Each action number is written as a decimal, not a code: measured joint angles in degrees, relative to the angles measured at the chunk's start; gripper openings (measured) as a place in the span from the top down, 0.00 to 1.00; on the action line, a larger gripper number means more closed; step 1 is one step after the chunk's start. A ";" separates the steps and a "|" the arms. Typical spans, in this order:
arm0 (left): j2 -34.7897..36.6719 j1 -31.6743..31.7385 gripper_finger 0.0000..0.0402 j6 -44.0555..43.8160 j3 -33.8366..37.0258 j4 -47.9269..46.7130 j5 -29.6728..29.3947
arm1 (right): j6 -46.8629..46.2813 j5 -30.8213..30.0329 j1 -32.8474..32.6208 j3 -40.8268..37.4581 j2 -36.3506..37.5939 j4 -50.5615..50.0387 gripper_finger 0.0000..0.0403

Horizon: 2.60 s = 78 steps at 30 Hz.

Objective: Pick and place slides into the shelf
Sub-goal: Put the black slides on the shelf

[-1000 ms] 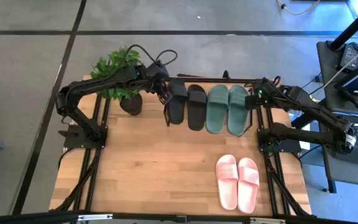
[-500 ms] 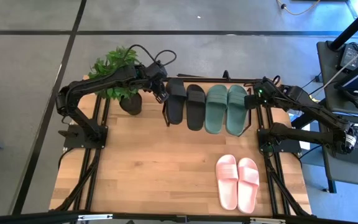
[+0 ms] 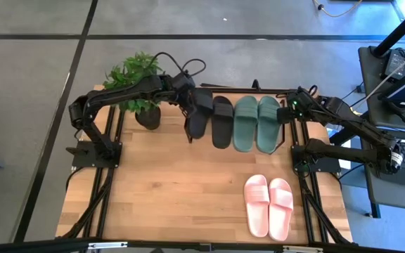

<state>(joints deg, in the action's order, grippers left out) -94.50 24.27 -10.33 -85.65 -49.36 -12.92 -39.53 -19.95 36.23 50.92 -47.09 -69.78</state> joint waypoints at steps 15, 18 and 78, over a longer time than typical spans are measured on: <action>0.00 1.09 0.62 0.00 0.00 -0.08 4.73 | 0.07 0.06 0.00 0.00 0.00 -0.23 0.33; 0.00 1.33 0.62 -0.01 0.00 -0.77 4.08 | -0.17 0.39 0.00 0.00 0.00 -0.26 0.33; 2.16 -7.03 0.62 12.06 -12.94 2.94 30.18 | 2.66 -4.02 -0.02 6.37 5.70 0.65 0.33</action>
<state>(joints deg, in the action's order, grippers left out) -92.34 17.25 1.73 -98.58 -46.42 17.26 -36.87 -23.97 36.21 57.29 -41.40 -69.13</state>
